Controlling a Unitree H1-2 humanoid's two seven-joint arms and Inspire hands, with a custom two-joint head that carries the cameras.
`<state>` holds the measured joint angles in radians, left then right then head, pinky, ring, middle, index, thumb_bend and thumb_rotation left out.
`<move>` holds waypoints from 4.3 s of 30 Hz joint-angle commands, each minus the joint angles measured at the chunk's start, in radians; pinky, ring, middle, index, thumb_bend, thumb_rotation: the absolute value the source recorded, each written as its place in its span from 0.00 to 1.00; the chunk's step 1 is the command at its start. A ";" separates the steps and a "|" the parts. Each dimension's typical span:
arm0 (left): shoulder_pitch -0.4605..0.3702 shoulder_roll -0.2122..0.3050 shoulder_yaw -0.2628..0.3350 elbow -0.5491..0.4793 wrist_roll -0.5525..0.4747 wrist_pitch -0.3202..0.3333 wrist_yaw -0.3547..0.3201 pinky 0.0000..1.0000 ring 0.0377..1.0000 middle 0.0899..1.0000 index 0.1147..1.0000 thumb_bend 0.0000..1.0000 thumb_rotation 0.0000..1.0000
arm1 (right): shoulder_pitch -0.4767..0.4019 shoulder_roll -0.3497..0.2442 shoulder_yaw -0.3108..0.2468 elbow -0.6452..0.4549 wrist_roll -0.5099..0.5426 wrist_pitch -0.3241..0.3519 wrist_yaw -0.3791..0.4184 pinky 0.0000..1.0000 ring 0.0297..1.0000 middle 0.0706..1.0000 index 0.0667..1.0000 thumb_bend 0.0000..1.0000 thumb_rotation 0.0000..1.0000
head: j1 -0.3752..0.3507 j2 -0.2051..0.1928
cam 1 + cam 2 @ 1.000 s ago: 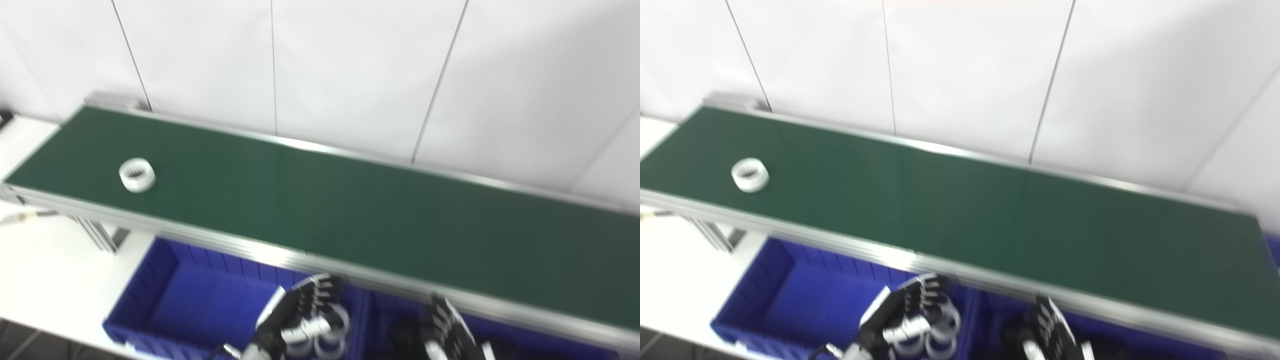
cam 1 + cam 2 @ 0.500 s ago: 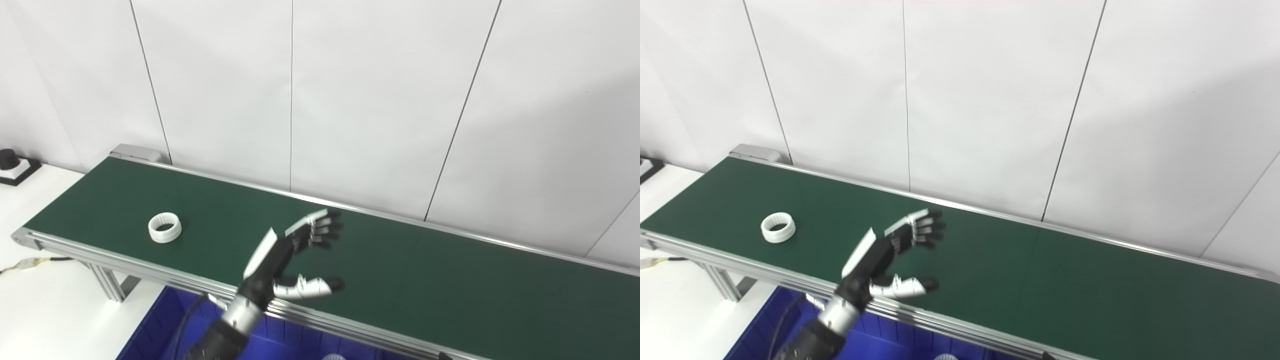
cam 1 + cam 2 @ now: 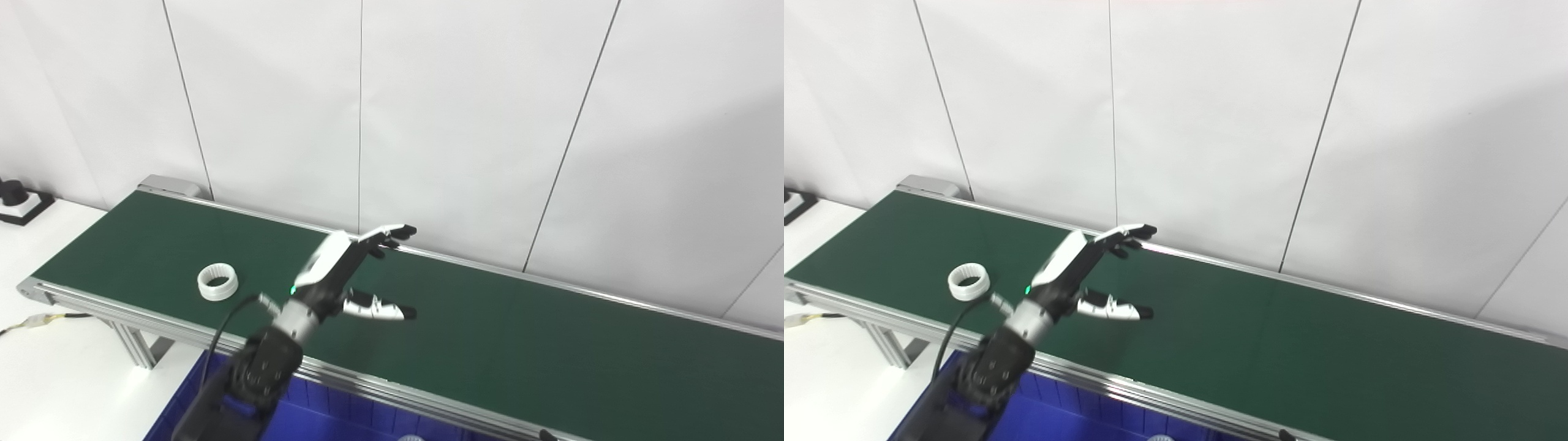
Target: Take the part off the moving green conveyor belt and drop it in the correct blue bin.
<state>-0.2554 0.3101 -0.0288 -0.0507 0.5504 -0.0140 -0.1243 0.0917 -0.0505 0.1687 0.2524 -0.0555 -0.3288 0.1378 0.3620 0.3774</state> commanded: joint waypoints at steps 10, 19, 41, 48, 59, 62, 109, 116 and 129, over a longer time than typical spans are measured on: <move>-0.171 0.158 -0.135 0.074 0.130 0.200 -0.209 0.89 0.89 0.89 0.79 0.91 0.06 | -0.007 0.013 -0.006 -0.030 0.015 -0.053 -0.002 0.77 0.82 0.85 0.91 0.28 0.64 | -0.007 0.004; -0.205 0.189 -0.177 0.182 0.147 0.187 -0.207 0.91 0.89 0.89 0.83 0.89 0.00 | -0.001 0.012 -0.004 -0.038 0.017 -0.056 0.002 0.77 0.83 0.86 0.91 0.27 0.62 | -0.010 0.010; -0.229 0.234 -0.257 0.272 0.174 0.189 -0.219 0.89 0.86 0.86 0.75 0.86 0.00 | 0.009 0.019 -0.002 -0.053 0.013 -0.047 -0.005 0.75 0.81 0.85 0.90 0.29 0.64 | -0.019 0.019; -0.224 0.236 -0.265 0.286 0.179 0.186 -0.217 0.91 0.86 0.87 0.73 0.86 0.00 | 0.006 0.020 -0.001 -0.053 0.008 -0.041 -0.006 0.76 0.81 0.85 0.91 0.28 0.63 | -0.025 0.019; -0.227 0.246 -0.286 0.343 0.200 0.168 -0.199 0.89 0.86 0.88 0.75 0.86 0.00 | -0.001 0.019 -0.001 -0.043 0.009 -0.051 -0.003 0.75 0.81 0.84 0.90 0.27 0.60 | -0.027 0.018; -0.230 0.246 -0.287 0.357 0.201 0.167 -0.192 0.89 0.85 0.88 0.76 0.86 0.00 | -0.001 0.019 -0.002 -0.040 0.010 -0.051 -0.003 0.76 0.81 0.84 0.90 0.28 0.60 | -0.027 0.018; -0.211 0.260 -0.291 0.334 0.219 0.166 -0.183 0.90 0.84 0.86 0.78 0.85 0.00 | 0.011 0.015 -0.002 -0.062 0.005 -0.038 -0.003 0.75 0.81 0.84 0.90 0.27 0.58 | -0.032 0.029; -0.210 0.256 -0.294 0.350 0.218 0.160 -0.178 0.91 0.85 0.86 0.77 0.83 0.00 | 0.014 0.018 -0.003 -0.071 0.007 -0.023 -0.003 0.76 0.81 0.84 0.90 0.30 0.60 | -0.034 0.032; -0.202 0.232 -0.326 0.378 0.208 0.149 -0.174 0.93 0.85 0.86 0.75 0.84 0.00 | 0.015 0.016 0.001 -0.069 0.005 -0.040 -0.001 0.76 0.81 0.84 0.90 0.29 0.60 | -0.041 0.036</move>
<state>-0.4294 0.5323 -0.3623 0.3345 0.7572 0.1540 -0.3326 0.1122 -0.0400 0.1699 0.2153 -0.0586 -0.3300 0.1377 0.3206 0.4126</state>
